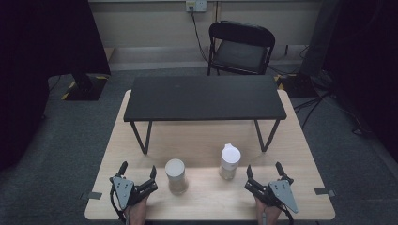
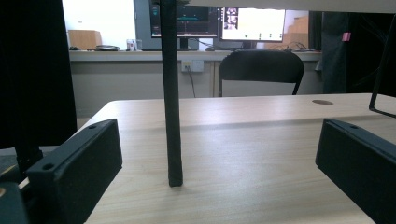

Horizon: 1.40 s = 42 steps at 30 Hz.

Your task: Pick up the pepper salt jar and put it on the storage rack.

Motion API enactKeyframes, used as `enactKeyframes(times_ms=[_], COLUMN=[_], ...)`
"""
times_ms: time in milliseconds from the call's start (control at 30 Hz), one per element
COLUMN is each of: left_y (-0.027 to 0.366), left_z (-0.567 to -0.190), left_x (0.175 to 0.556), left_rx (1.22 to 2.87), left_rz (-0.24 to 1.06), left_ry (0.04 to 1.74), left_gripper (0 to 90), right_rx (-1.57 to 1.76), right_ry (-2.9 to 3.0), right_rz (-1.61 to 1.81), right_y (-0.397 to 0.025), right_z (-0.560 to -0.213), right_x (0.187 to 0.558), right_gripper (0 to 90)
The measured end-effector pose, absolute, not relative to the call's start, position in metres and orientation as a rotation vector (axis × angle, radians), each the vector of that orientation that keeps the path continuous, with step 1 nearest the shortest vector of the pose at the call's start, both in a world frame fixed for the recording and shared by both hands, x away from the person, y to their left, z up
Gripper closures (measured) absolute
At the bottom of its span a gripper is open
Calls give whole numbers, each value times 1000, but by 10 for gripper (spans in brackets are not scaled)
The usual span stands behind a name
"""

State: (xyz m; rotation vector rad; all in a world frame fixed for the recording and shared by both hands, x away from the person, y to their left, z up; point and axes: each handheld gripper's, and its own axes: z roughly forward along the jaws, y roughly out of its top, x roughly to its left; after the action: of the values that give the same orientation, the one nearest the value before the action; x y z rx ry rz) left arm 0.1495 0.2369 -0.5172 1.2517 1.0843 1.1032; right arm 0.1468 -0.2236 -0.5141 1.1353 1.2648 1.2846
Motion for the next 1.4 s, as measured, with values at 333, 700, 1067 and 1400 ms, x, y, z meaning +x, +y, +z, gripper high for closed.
enactKeyframes(times_ms=[333, 700, 1067, 1400], left_y=[236, 237, 236, 239], left_z=[-516, -506, -486, -469], left_x=[149, 146, 140, 134], left_rx=[1239, 1195, 1188, 1176], left_rz=[1105, 1093, 1065, 994], left_ry=[1098, 1100, 1083, 1022], left_gripper=[2, 2, 2, 2], right_rx=[1136, 1138, 1134, 1135], right_ry=[1263, 1263, 1264, 1264], right_rz=[1283, 1283, 1285, 1285], right_y=[-223, -223, -224, -223], right_z=[-514, -514, -514, -514], right_x=[147, 147, 147, 147], right_gripper=[12, 12, 12, 12])
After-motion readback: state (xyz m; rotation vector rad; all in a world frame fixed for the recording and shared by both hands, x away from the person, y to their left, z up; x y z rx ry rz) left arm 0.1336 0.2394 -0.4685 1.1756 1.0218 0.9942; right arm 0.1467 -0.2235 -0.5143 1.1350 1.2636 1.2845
